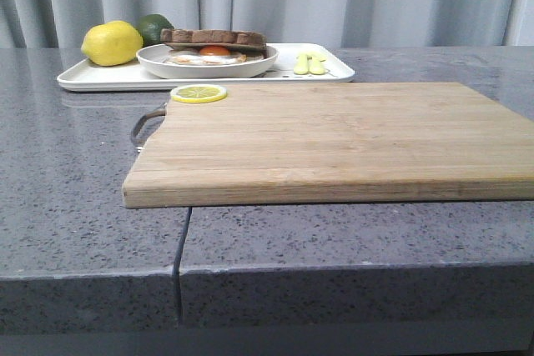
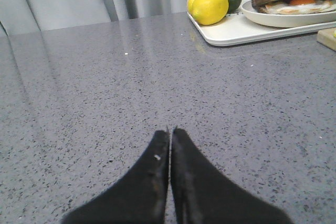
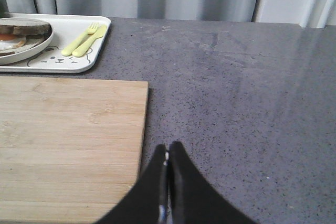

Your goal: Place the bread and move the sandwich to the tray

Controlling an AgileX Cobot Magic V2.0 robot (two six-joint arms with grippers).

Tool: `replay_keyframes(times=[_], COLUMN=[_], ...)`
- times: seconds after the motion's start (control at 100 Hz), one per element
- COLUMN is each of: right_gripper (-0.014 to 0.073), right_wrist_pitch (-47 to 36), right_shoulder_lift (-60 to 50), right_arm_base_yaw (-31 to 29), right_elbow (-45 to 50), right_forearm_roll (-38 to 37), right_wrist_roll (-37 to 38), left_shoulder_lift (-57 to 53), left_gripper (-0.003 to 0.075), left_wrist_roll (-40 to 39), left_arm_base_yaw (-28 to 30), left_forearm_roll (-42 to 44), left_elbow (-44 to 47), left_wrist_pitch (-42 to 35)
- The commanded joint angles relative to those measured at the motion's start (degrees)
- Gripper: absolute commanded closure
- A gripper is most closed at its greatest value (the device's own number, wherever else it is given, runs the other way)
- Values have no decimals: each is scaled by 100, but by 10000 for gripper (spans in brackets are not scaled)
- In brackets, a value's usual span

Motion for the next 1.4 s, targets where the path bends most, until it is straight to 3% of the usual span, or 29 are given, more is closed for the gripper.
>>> replay_keyframes(times=[0.0,0.87,1.08,1.39], right_gripper=[661,661,661,661], right_wrist_pitch=[-432,-497,-1400,-2914], right_shoulder_lift=[47,47,-222,-1173], right_arm_base_yaw=[-29,-29,-26,-21], right_elbow=[-131,-77,583,2262], right_forearm_roll=[6,-58,-355,-506], right_wrist_roll=[-40,-40,-40,-40], left_shoulder_lift=[-168,-168,-168,-168], left_gripper=[740,739,740,740], left_wrist_roll=[-115,-115,-115,-115], left_arm_base_yaw=[15,15,15,15], left_forearm_roll=[31,31,31,31], left_elbow=[91,91,91,91], left_wrist_pitch=[-487,-487,-487,-487])
